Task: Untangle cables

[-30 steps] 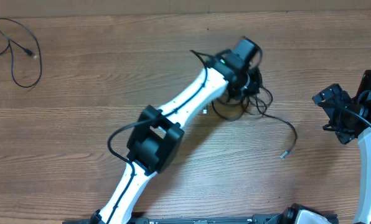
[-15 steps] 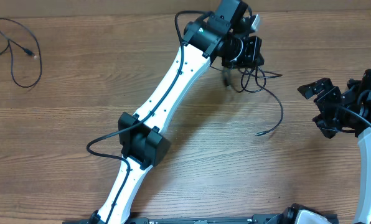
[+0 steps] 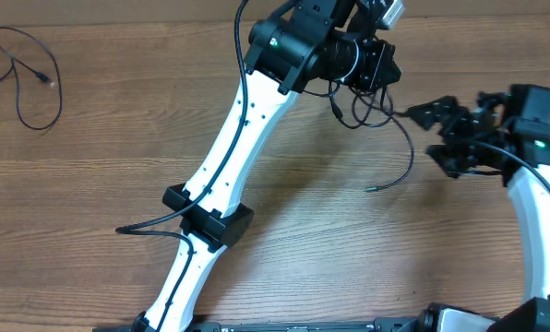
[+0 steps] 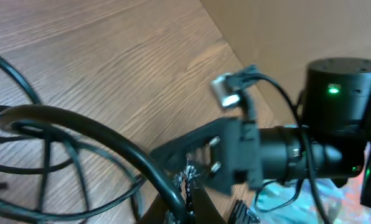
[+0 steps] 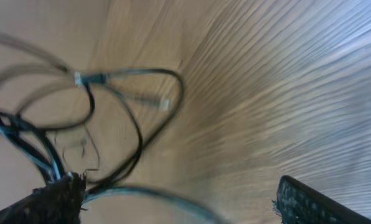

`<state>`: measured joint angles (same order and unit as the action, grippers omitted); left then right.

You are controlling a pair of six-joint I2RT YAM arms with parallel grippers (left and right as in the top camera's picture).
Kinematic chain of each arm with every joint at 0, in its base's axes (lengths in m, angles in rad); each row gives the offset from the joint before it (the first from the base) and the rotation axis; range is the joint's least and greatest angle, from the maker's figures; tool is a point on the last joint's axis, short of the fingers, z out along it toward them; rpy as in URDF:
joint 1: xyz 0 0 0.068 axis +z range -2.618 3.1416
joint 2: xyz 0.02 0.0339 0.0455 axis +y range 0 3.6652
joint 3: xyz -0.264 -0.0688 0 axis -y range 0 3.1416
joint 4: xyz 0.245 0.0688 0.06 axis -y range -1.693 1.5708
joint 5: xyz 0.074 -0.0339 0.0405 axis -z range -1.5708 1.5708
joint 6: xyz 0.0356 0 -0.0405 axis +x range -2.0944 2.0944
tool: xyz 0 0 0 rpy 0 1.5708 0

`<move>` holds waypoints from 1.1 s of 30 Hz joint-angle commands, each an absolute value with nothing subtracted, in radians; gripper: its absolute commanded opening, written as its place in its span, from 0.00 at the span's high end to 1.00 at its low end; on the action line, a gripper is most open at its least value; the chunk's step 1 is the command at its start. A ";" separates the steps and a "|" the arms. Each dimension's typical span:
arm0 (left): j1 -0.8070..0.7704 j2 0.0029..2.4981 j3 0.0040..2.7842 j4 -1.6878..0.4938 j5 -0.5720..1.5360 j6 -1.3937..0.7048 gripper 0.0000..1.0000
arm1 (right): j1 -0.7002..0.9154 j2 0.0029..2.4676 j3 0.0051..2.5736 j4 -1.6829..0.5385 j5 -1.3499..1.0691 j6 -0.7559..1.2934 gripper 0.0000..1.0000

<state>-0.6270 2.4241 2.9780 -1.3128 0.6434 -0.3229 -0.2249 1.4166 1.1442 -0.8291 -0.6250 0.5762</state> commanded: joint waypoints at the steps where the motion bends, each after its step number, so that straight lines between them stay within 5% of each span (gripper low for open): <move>1: -0.644 2.419 3.004 -1.308 0.663 -0.279 0.96 | -0.151 1.428 1.143 -0.824 -0.651 0.575 0.14; 4: -0.639 2.418 3.045 -1.310 0.690 -0.295 0.96 | -0.109 1.430 1.143 -0.802 -0.614 0.580 0.36; 15: -0.637 2.406 3.143 -1.254 0.677 -0.313 0.96 | -0.098 1.438 1.134 -0.869 -0.631 1.001 0.31; 33: -0.640 2.406 3.142 -1.215 0.643 -0.253 0.96 | -0.096 1.439 1.118 -0.751 -0.802 1.287 0.49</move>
<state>-0.6399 2.4256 3.1241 -1.2133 0.6506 -0.3183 -0.1024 1.4334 1.1210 -0.7658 -0.7624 1.2556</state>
